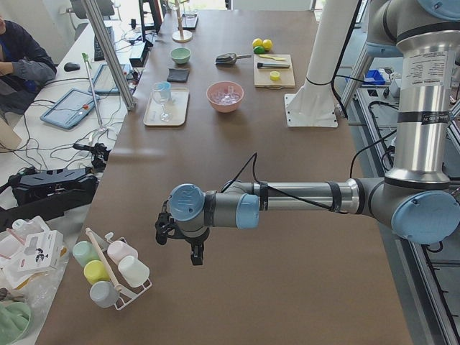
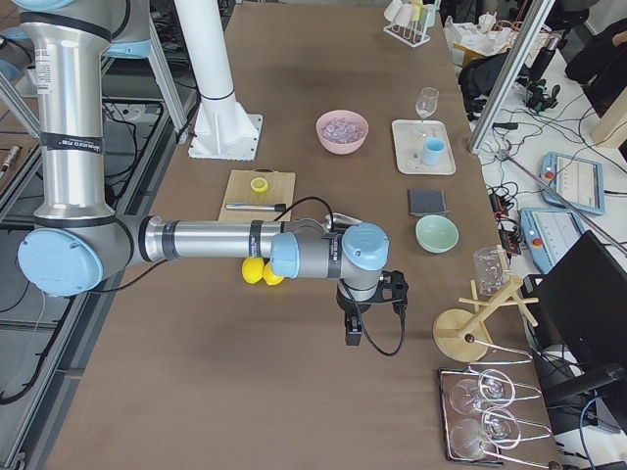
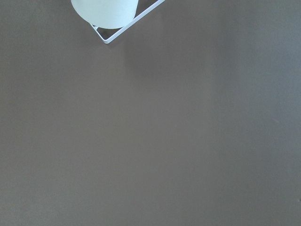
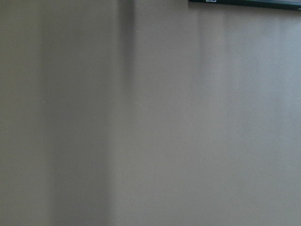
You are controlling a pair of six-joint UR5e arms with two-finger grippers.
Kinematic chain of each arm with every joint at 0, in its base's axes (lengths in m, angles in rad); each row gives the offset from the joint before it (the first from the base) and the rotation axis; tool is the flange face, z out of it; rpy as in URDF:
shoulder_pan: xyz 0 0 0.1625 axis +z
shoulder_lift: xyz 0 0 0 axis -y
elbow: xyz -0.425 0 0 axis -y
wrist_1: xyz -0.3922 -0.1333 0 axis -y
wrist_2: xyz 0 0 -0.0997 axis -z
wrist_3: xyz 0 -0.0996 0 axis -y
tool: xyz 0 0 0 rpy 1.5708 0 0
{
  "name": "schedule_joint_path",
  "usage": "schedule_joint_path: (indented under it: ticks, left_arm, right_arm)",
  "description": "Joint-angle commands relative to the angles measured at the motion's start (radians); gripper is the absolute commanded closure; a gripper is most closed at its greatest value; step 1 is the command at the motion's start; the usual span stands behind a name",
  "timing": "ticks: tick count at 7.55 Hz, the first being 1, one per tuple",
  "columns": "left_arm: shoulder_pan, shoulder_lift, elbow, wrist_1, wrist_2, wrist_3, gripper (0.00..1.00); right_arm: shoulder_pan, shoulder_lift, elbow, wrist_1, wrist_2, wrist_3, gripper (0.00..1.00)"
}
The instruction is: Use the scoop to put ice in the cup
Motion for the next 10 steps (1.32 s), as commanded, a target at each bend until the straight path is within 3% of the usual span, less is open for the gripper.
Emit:
schedule_joint_path:
  ticks: [1,5,7,10]
  left_arm:
    - [0.0,0.007,-0.004,-0.009,-0.003,0.002,0.02]
    - [0.002,0.007,0.002,-0.007,-0.003,0.002,0.02]
    - [0.025,-0.003,-0.068,-0.004,0.005,-0.006,0.02]
    - [0.196,-0.03,-0.183,-0.037,-0.003,-0.002,0.02]
  right_arm:
    - [0.003,-0.001,0.003,0.0,0.004,0.0,0.0]
    - [0.006,-0.001,0.003,0.0,0.011,-0.005,0.0]
    - [0.024,-0.034,0.038,0.0,0.029,0.0,0.0]
    - [0.008,-0.027,0.073,0.0,0.027,0.012,0.0]
